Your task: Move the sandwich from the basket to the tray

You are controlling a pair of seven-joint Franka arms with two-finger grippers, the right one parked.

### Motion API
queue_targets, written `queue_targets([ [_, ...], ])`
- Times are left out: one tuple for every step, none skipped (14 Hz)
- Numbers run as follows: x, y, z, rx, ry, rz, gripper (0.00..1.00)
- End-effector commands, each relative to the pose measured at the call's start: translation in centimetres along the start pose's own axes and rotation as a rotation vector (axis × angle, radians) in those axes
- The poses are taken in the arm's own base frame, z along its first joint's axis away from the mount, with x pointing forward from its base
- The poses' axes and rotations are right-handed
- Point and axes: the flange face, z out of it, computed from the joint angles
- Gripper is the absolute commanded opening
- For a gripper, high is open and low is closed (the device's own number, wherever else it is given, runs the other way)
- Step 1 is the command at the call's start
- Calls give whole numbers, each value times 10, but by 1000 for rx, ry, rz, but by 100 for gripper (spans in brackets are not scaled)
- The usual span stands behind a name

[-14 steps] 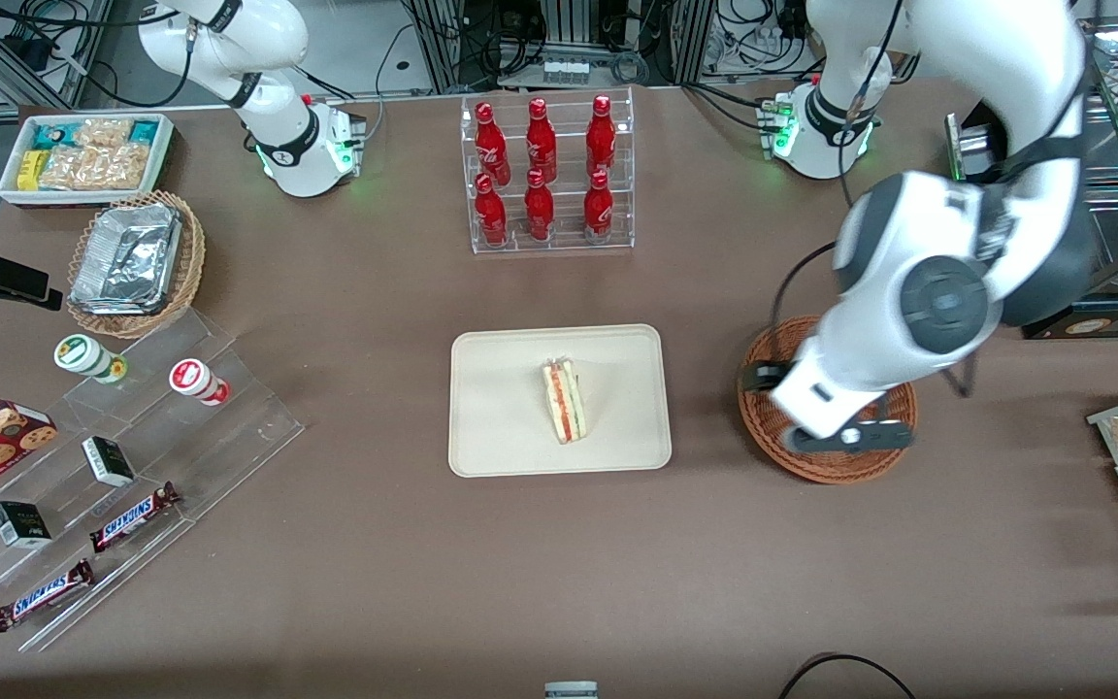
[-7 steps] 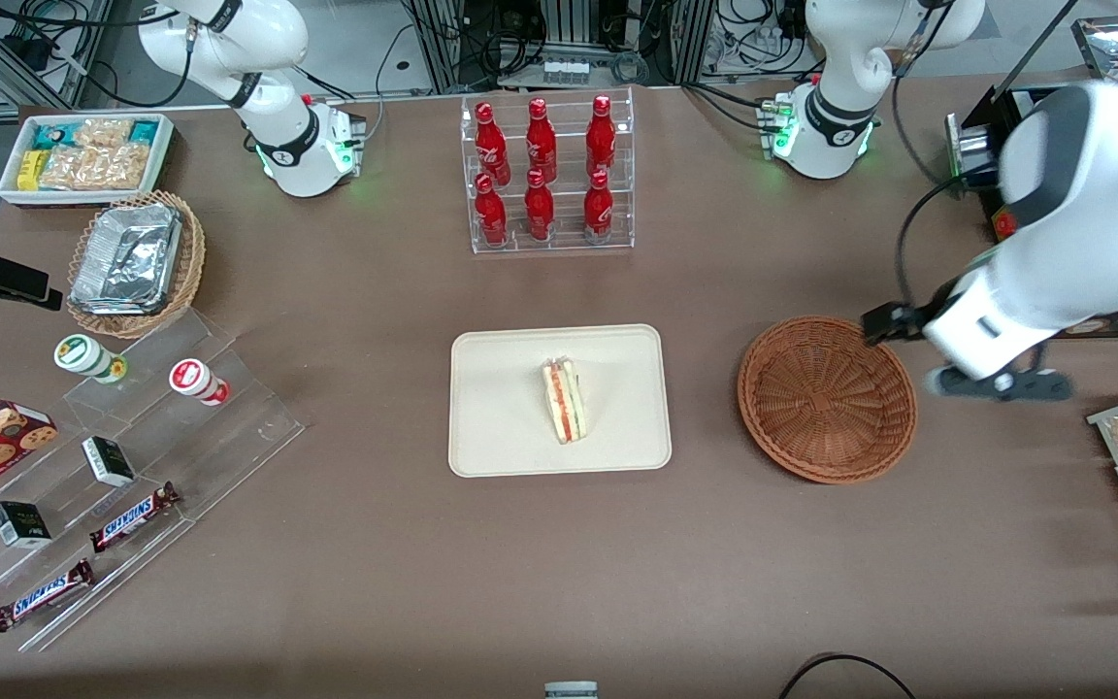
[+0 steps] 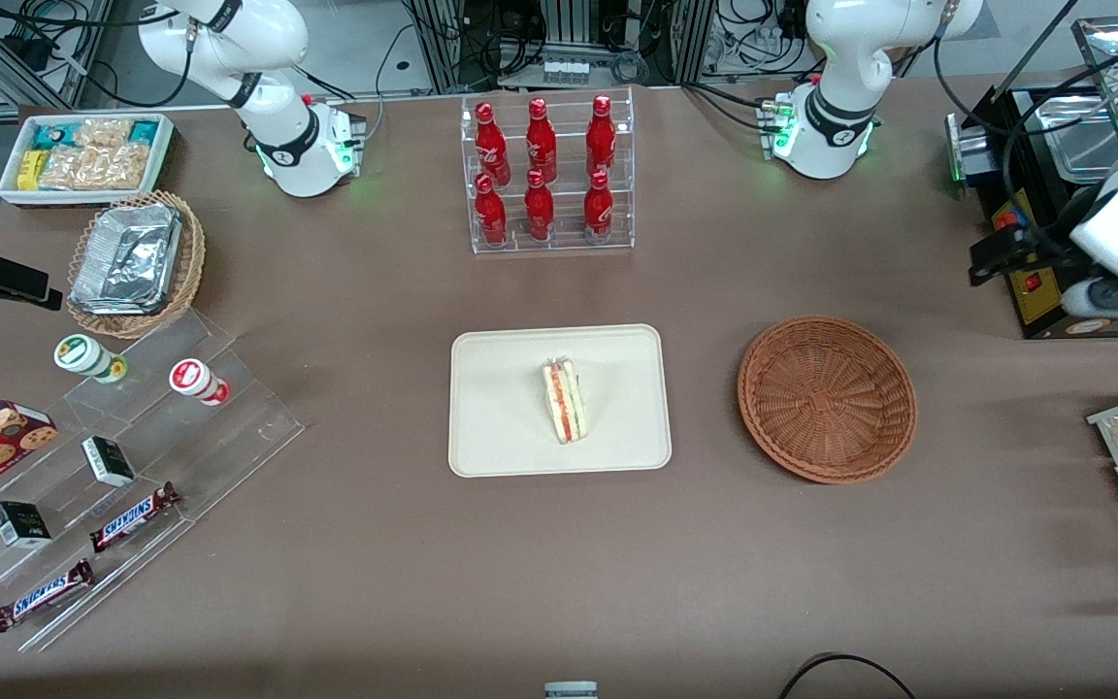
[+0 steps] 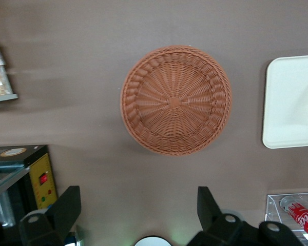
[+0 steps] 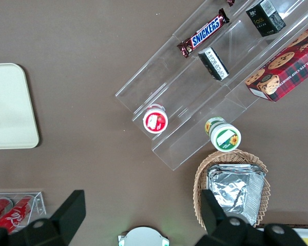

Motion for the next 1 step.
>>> queue_targets([
  [-14, -6, -12, 17, 13, -2, 100],
])
